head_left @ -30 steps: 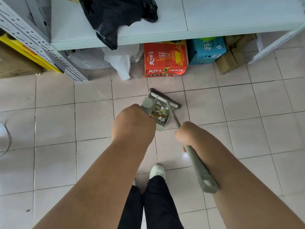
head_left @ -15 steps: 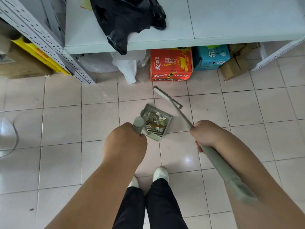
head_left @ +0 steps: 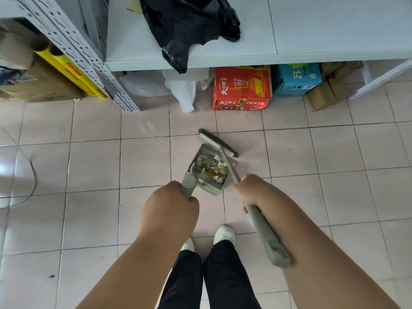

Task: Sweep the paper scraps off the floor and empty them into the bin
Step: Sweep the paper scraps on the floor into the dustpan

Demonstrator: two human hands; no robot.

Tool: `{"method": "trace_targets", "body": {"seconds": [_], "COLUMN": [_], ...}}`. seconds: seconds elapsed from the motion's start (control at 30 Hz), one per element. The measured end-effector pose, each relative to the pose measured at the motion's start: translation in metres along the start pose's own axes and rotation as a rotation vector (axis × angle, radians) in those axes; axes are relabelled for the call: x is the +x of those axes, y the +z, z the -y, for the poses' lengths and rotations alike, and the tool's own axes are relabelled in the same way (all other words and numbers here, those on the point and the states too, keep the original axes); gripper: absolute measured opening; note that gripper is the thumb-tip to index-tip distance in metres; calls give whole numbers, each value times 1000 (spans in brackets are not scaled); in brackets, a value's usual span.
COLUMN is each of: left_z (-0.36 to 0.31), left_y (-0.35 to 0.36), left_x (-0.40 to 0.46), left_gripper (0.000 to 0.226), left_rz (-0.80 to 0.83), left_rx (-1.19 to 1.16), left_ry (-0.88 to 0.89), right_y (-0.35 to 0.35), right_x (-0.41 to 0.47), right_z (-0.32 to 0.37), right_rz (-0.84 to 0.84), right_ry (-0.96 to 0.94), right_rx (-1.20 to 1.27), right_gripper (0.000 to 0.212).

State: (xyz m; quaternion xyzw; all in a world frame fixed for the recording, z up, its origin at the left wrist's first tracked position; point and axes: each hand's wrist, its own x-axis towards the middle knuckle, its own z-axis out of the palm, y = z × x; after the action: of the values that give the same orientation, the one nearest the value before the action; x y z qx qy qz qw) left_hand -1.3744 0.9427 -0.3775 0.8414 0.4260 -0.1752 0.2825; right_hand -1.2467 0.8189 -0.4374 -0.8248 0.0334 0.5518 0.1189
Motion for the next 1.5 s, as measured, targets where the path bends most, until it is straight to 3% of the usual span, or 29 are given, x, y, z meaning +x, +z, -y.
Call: {"method": "trace_targets", "body": {"seconds": [0.27,0.77,1.2,1.5], "left_z": [1,-24,19,66], "left_y": [8,6,-18,-27], "left_x": [-17,-33,-39,-30], "left_gripper": [13,14,11,6], "left_rz": [49,95,15,27], "left_rx": [-64,-131,-52,-65], "left_ry": [58,206,63,-66], "right_y": [13,1,28,33], "right_x": [-35,-88,-86,-70], "right_z": [-13,-39,-14,16], "right_rz": [-18,-116,-20,-49], "right_ry": [82,215,86,8], "right_rx": [184,255,177,71], "right_gripper": [33,27,27,27]}}
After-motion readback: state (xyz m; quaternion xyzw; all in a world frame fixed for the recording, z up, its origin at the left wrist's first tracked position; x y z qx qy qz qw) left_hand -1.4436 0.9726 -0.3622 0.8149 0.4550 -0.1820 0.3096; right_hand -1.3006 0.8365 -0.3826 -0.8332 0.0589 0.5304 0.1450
